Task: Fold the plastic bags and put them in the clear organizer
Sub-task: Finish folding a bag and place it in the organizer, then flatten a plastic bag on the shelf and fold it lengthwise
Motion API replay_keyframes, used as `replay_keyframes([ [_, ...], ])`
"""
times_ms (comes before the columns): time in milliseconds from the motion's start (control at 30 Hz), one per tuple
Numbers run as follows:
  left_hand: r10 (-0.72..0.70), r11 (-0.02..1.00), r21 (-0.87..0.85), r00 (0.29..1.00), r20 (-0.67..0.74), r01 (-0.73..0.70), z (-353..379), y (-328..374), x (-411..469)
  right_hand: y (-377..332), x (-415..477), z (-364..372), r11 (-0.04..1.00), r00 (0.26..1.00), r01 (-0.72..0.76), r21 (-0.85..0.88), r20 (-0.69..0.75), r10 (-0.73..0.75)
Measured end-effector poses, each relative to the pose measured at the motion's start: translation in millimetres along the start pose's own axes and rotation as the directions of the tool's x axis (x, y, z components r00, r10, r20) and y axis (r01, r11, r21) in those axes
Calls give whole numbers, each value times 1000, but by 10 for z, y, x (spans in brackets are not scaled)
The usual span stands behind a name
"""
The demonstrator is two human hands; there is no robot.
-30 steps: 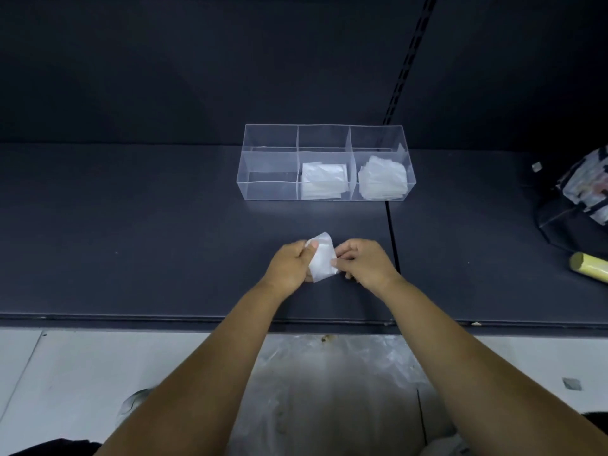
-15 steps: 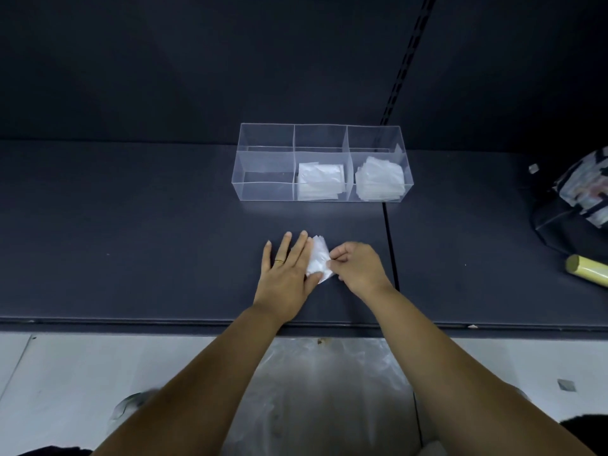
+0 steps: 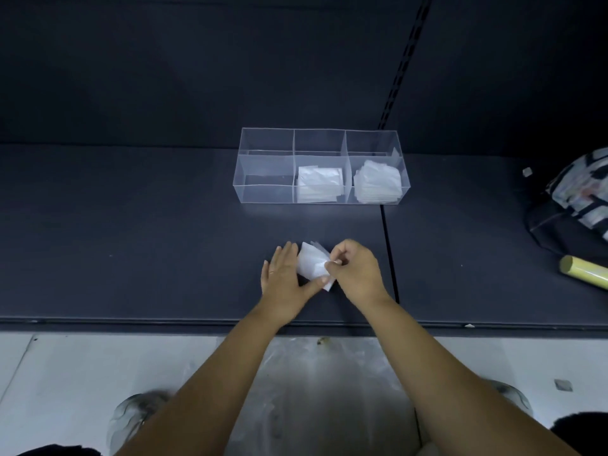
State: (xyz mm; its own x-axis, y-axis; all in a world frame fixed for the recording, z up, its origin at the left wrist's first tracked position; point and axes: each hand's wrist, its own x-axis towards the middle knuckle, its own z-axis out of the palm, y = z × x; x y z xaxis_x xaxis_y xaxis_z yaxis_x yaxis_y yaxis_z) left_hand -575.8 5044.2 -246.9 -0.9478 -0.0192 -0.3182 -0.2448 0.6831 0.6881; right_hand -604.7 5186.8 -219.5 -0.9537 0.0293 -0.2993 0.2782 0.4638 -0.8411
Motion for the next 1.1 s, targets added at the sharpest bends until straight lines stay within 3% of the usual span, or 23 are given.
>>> replay_keyframes([
  [67, -76, 920, -380, 995, 70, 97, -217, 36, 11, -46, 9, -127, 995, 989, 72, 62, 126, -79],
  [133, -95, 801, -569, 978, 187, 187, -390, 67, 60, -125, 44, -257, 988, 953, 130, 81, 263, -147],
  [233, -84, 654, -702, 948, 306, 284, -535, 125, 192, -272, 138, -398, 982, 910, 171, 85, 367, -190],
  [300, -59, 583, -762, 950, 306, 282, -578, 198, 290, -320, 232, -440, 984, 917, 136, 114, 361, -169],
  [433, -112, 534, -832, 988, 105, 149, -682, 407, 542, -398, 511, -428, 989, 961, 16, 150, 270, -56],
  [500, -164, 675, -737, 977, -137, 10, -741, 449, 689, -484, 741, -400, 986, 996, 22, 166, 85, -36],
  [567, -61, 928, -358, 904, -423, -105, -775, 396, 778, -593, 993, -389, 993, 995, 29, 114, -95, -19],
  [600, 58, 986, -107, 861, -505, -129, -770, 344, 796, -643, 1112, -377, 999, 989, 19, 48, -148, -12],
  [667, 250, 960, 231, 851, -463, -157, -704, 224, 818, -697, 1328, -326, 992, 977, -52, -116, -210, 27],
  [767, 299, 882, 444, 917, -265, -159, -567, 63, 829, -696, 1492, -161, 907, 937, -153, -392, -348, 7],
  [900, 299, 855, 491, 932, -205, -166, -513, -48, 816, -627, 1543, -8, 772, 884, -167, -613, -440, -158],
  [1100, 277, 869, 467, 943, -183, -165, -540, -5, 750, -668, 1578, -55, 773, 899, -149, -617, -409, -154],
])
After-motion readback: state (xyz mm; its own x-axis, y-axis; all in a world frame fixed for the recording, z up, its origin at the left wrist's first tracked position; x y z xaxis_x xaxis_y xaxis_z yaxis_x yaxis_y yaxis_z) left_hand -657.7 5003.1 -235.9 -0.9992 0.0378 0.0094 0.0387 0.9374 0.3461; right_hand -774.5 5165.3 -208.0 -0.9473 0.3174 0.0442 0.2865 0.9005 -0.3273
